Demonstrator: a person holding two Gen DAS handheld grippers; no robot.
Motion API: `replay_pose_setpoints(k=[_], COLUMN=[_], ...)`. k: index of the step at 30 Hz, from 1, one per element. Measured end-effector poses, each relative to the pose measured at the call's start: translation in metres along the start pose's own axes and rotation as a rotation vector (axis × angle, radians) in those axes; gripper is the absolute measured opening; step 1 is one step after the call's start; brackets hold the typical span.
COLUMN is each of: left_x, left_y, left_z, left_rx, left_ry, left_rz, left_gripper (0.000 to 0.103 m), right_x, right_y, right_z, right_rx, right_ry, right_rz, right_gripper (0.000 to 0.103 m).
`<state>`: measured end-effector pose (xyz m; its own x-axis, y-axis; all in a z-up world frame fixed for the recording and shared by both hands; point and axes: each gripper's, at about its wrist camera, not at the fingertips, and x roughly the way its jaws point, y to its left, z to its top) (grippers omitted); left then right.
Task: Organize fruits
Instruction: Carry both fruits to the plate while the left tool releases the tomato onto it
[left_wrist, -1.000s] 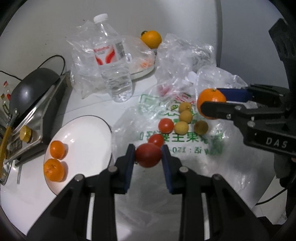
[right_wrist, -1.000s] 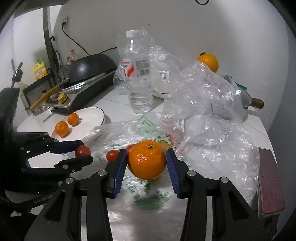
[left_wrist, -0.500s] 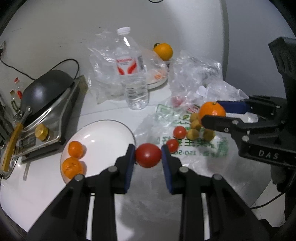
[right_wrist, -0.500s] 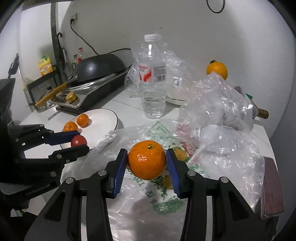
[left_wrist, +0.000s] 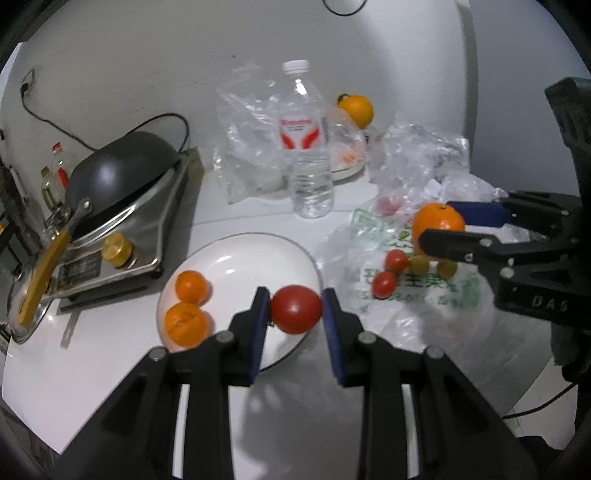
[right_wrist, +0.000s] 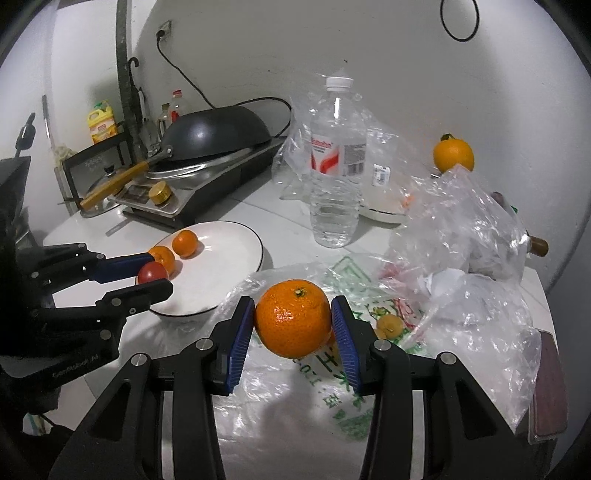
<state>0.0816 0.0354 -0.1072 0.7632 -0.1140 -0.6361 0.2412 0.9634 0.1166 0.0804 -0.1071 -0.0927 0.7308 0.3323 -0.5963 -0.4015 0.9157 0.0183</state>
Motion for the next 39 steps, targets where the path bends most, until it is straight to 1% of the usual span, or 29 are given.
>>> replay_pose_setpoints(k=[5, 8, 18, 23, 30, 36, 39], left_x=[0.003, 0.006, 0.03, 0.043, 0.05, 0.051, 0.051], left_y=[0.018, 0.03, 0.059, 0.071, 0.074, 0.072, 0.074], left_z=[-0.008, -0.014, -0.031, -0.037, -0.039, -0.037, -0.038], left_rx=[-0.024, -0.045, -0.086, -0.119, -0.111, -0.085, -0.094], left_ry=[0.011, 0.02, 0.067, 0.098, 0.105, 0.11, 0.11], left_rz=[0.033, 0.043, 0.033, 0.014, 0.016, 0.024, 0.024], left_gripper=[0.03, 0.03, 0.03, 0.03, 0.03, 0.031, 0.032], right_x=[0.003, 0.01, 0.03, 0.041, 0.056, 0.064, 0.067], right_y=[0.008, 0.013, 0.038, 0.049, 0.061, 0.068, 0.071], right_z=[0.006, 0.009, 0.023, 0.027, 0.031, 0.032, 0.031], right_rx=[-0.007, -0.016, -0.053, -0.076, -0.095, -0.103, -0.108], right_ry=[-0.008, 0.003, 0.016, 0.031, 0.044, 0.054, 0.06], right_rz=[0.002, 0.006, 0.034, 0.05, 0.081, 0.1, 0.109], right_gripper=[0.046, 0.046, 0.046, 0.046, 0.046, 0.046, 0.046])
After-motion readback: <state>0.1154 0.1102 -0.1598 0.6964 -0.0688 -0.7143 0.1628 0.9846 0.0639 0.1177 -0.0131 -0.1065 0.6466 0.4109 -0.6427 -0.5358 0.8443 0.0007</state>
